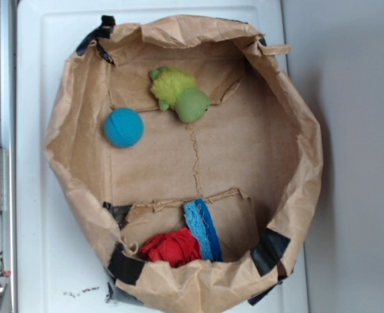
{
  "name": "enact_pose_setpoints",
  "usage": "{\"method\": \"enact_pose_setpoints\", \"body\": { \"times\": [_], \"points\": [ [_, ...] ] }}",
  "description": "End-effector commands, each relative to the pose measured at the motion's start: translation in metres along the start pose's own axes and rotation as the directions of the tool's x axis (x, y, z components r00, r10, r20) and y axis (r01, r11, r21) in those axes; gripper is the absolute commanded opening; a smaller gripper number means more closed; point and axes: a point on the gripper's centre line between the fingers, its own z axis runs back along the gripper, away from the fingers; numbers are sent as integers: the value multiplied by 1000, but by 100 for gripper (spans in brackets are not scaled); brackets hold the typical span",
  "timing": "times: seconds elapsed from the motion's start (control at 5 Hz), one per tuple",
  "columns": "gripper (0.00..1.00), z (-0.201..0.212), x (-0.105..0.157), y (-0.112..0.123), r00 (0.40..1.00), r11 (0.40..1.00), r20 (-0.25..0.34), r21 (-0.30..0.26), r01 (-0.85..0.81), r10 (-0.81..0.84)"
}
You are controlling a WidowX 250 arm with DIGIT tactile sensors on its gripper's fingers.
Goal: Grab the green animal.
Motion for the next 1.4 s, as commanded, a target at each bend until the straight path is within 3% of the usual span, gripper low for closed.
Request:
{"method": "enact_pose_setpoints", "body": {
  "times": [0.0,0.2,0.4,1.0,1.2],
  "points": [
    [100,0,0,0,1000,1000,0,0,0,0],
    [100,-7,-3,4,1000,1000,9,12,-17,17],
    [100,-12,12,11,999,998,-1,25,-53,53],
    [100,-31,99,37,997,996,23,57,-74,73],
    [100,-31,99,37,997,996,23,57,-74,73]
  ]
}}
